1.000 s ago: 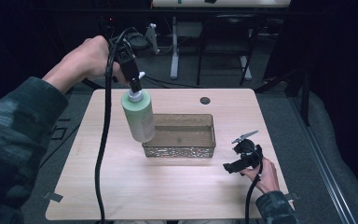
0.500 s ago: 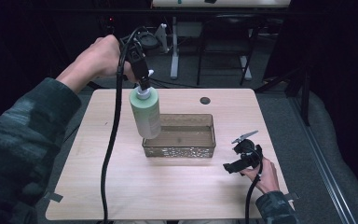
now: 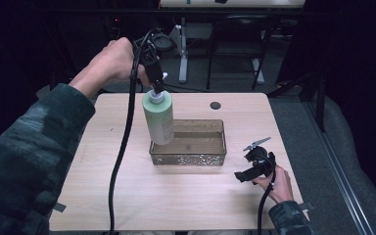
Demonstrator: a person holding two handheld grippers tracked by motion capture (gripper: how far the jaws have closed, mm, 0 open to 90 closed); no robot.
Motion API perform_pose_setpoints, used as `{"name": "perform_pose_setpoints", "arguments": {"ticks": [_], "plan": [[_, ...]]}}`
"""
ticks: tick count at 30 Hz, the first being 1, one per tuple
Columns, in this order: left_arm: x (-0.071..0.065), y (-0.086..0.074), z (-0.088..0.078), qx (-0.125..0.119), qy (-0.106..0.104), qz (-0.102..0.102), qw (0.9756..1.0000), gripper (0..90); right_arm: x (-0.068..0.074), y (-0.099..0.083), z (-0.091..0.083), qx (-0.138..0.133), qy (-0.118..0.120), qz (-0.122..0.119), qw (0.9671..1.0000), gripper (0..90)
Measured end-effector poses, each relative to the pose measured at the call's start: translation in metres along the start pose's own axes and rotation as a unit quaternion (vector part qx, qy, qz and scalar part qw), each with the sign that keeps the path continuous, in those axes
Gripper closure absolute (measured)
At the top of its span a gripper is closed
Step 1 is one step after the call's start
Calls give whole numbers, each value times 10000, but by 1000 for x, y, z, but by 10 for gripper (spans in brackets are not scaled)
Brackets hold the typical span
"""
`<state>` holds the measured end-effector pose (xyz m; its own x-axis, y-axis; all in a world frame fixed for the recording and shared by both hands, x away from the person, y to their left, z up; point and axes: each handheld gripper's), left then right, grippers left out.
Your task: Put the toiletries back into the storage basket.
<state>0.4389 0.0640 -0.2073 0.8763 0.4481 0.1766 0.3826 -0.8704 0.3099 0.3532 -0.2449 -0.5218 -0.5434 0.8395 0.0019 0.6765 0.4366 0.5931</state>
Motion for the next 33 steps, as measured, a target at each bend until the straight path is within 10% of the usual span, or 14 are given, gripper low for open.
{"name": "perform_pose_setpoints", "arguments": {"ticks": [33], "plan": [[-2,-8,46,-118,-236,13,9997,628,-1,-4,-2,55,-34,2,10000,0]]}}
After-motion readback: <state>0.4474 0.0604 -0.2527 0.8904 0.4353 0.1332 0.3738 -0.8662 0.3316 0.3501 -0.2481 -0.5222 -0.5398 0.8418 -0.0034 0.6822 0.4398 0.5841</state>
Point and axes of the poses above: each handheld gripper's, and its own axes: z roughly forward along the jaws, y roughly out of its top, x roughly to its left, and after that the axes turned 8 degrees about -x, right-handed
